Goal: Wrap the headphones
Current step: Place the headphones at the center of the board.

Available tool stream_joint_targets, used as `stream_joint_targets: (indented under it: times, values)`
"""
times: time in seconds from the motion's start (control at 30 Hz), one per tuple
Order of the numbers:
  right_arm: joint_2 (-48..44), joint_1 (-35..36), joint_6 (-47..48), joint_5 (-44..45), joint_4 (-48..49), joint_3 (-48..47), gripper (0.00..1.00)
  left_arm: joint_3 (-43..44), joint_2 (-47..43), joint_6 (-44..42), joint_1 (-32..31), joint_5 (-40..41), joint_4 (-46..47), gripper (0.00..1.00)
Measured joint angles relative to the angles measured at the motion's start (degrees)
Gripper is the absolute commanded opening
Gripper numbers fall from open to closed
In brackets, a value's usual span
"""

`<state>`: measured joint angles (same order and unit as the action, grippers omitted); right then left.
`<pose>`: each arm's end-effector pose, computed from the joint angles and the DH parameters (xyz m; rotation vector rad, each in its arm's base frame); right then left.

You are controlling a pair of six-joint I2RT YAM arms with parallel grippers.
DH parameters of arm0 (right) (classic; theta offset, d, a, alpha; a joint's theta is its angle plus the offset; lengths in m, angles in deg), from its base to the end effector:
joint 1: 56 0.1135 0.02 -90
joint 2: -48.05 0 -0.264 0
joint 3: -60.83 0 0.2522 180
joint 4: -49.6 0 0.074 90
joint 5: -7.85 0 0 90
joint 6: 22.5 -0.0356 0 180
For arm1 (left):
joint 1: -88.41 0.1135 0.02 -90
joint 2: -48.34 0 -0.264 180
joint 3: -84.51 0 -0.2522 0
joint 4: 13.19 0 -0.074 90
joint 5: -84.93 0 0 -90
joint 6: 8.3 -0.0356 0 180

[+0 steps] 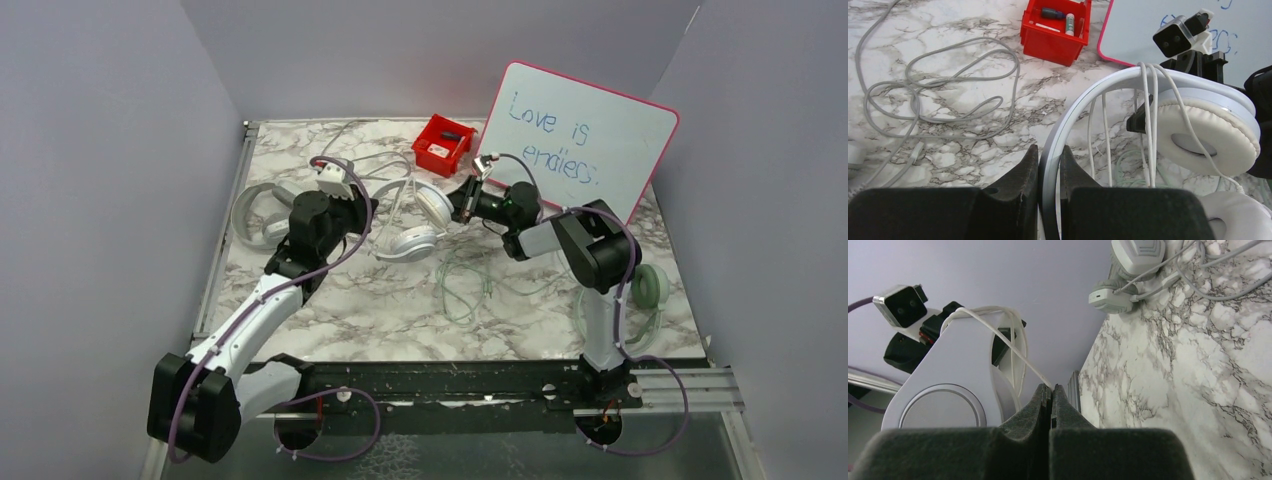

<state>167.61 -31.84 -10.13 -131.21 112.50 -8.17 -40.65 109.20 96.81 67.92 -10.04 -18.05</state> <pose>0.3590 0.1905 0.1692 -0.0880 1.7878 1.9494 0.2329 -0.0903 0.2970 0.1480 1.7838 -0.5257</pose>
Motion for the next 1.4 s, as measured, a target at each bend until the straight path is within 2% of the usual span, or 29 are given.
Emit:
stream_joint_targets:
  times: [0.3, 0.7, 1.1, 1.4]
  values:
    - [0.0, 3.0, 5.4, 8.2, -5.3, 1.6, 0.05, -8.4, 1.2, 5.2, -0.2, 4.4, 10.4, 0.00]
    - [4.7, 3.7, 9.2, 17.5, -9.7, 3.8, 0.07, -11.5, 16.6, 9.6, -2.6, 10.9, 22.1, 0.00]
    - [4.7, 3.0, 12.2, 27.6, -17.9, 4.8, 0.12, -3.2, 36.2, 10.8, -6.3, 19.2, 32.3, 0.00]
    - [4.9, 2.3, 11.8, 30.4, -19.6, 4.9, 0.11, 1.6, 44.5, 11.5, -6.8, 20.7, 34.9, 0.00]
